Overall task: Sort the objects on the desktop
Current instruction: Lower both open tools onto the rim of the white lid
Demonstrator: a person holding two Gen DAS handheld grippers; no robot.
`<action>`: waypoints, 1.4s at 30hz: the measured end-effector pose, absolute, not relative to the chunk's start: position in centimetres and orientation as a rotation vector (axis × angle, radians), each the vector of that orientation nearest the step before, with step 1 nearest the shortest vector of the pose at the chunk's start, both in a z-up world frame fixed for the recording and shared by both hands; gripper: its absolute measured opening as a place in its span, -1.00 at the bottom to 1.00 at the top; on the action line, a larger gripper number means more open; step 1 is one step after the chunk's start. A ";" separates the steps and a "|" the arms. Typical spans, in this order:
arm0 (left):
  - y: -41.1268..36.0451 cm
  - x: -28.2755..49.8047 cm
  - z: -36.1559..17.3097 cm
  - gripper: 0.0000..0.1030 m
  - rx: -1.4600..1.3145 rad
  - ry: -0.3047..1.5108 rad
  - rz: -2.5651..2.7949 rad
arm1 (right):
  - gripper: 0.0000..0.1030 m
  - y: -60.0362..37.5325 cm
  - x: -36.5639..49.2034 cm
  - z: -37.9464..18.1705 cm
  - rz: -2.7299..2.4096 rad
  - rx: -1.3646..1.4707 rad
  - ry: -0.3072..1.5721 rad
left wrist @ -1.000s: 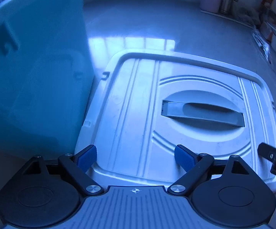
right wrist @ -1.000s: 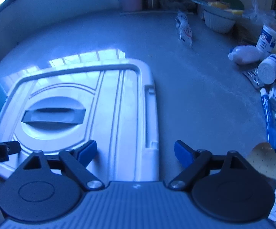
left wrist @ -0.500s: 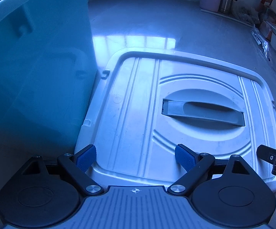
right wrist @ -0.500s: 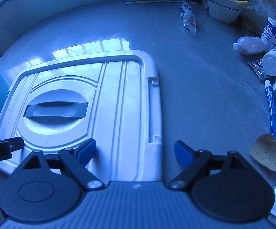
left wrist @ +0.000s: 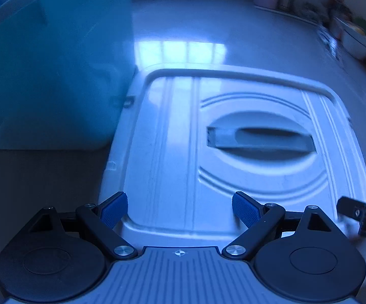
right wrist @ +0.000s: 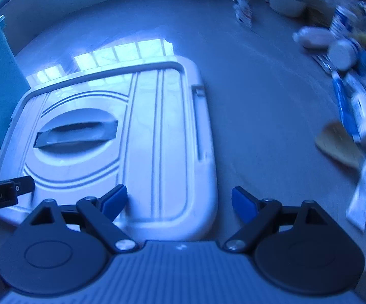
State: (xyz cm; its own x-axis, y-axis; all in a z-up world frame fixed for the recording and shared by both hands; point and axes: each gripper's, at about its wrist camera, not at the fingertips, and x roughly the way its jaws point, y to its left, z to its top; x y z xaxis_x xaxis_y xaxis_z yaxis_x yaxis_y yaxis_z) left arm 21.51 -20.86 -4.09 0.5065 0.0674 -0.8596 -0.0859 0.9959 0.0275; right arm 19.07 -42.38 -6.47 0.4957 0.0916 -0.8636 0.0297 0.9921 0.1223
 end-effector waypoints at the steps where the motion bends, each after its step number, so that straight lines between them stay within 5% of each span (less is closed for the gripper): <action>1: -21.0 21.1 -4.1 0.79 -0.011 1.032 0.077 | 0.73 -42.4 18.5 -6.5 0.033 0.127 1.051; 42: -16.5 23.7 -4.6 0.82 -0.143 1.099 0.124 | 0.69 -41.4 16.2 -6.4 0.043 0.099 1.108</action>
State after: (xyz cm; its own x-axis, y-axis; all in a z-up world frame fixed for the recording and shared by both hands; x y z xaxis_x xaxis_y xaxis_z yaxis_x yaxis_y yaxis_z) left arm 23.67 -16.53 -4.61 0.4495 0.0295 -0.8928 -0.1705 0.9839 -0.0534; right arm 16.21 -41.38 -6.44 0.4466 0.0839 -0.8908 0.0152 0.9947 0.1013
